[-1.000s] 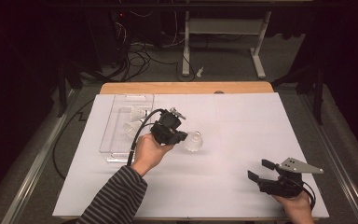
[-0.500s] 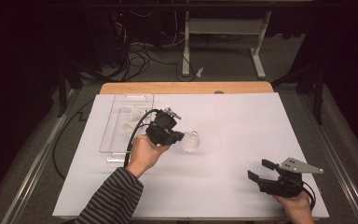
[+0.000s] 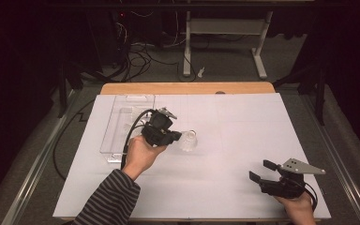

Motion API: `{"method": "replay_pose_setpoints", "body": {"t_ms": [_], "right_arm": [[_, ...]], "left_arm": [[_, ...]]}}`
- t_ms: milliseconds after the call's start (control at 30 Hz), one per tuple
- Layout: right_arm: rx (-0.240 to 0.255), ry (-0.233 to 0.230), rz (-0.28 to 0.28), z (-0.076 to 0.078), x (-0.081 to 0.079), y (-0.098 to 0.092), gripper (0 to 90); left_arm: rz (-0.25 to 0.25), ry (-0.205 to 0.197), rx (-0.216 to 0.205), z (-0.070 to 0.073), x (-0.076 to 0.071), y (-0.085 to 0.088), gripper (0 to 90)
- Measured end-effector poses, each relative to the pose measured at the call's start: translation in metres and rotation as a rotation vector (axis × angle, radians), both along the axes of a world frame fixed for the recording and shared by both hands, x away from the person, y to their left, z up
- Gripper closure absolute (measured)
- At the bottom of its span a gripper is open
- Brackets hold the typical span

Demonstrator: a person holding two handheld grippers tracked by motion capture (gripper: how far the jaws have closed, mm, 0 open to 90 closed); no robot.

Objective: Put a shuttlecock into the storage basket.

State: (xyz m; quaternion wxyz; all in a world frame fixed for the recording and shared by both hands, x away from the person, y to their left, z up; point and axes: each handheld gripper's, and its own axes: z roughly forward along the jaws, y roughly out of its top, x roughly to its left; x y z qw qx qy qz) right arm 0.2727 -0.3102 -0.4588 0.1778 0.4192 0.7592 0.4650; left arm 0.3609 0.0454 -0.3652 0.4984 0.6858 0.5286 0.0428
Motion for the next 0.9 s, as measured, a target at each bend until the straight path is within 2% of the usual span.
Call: {"method": "replay_pose_setpoints", "body": {"t_ms": [300,900], "right_arm": [[0.002,0.001,-0.002,0.000,0.000,0.000,24.5],[0.001,0.000,-0.001,0.000,0.000,0.000,24.5]], "left_arm": [[0.012,-0.015,-0.010,0.006,-0.004,0.008,89.8],[0.066,-0.039,-0.043,0.017,-0.009,0.034,89.8]]}}
